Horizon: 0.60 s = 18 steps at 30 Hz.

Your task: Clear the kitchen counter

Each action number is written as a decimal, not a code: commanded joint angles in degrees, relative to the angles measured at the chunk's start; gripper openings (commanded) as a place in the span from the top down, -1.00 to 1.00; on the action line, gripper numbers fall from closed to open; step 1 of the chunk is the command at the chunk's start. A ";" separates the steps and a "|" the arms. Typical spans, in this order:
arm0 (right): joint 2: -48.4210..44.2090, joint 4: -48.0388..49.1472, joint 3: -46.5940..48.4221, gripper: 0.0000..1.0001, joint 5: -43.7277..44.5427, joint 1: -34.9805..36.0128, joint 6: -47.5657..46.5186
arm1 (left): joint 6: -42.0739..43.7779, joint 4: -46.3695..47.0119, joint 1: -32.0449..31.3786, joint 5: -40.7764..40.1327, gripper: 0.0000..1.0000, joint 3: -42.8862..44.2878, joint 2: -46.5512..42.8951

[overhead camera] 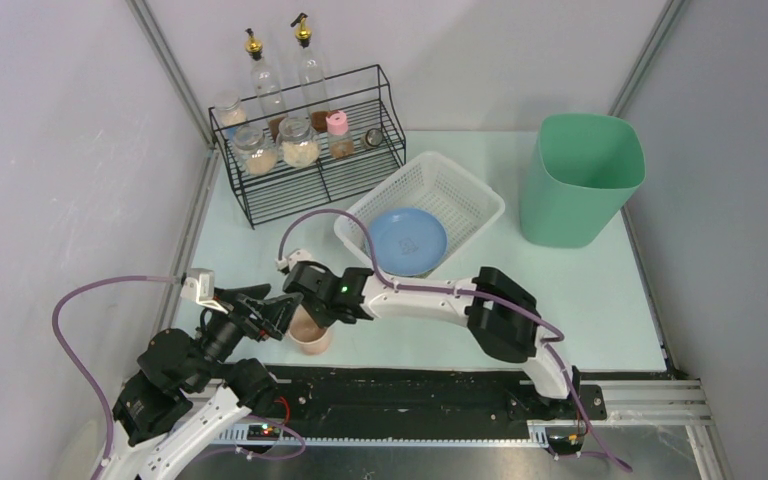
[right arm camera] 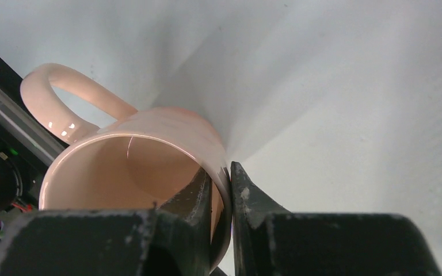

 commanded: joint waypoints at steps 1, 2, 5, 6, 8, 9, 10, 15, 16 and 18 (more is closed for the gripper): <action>-10.83 2.48 -0.55 1.00 2.73 -0.88 -0.14 | -0.78 1.09 -0.05 -1.01 -0.97 -0.28 -10.26; -12.27 2.28 -0.91 1.00 3.73 -1.02 -0.48 | -0.75 1.12 -0.10 -1.02 -0.97 -0.22 -10.27; -15.34 2.07 -2.92 1.00 5.86 -1.61 -0.78 | -0.80 1.10 -0.07 -1.01 -0.97 -0.23 -10.29; -16.98 2.15 -3.46 1.00 6.47 -2.02 -0.70 | -0.82 1.09 -0.05 -1.03 -0.97 -0.25 -10.37; -19.35 2.13 -4.97 1.00 6.98 -2.73 -0.76 | -0.81 1.14 -0.05 -1.00 -0.97 -0.15 -10.30; -20.11 2.10 -5.87 1.00 7.69 -3.15 -0.74 | -0.77 1.13 -0.05 -0.98 -0.97 -0.18 -10.26; -21.52 1.69 -6.56 1.00 8.27 -3.44 -0.83 | -0.75 1.10 -0.05 -1.00 -0.97 -0.20 -10.26; -27.07 0.68 -9.57 1.00 10.40 -7.83 -0.22 | -0.82 1.15 -0.05 -1.04 -0.97 -0.27 -10.50; -27.97 1.12 -11.17 1.00 10.10 -8.59 -0.08 | -0.81 1.15 -0.05 -1.06 -0.97 -0.22 -10.51; -30.48 2.21 -13.31 1.00 9.44 -11.04 0.41 | -0.78 1.14 -0.05 -1.03 -0.97 -0.22 -10.44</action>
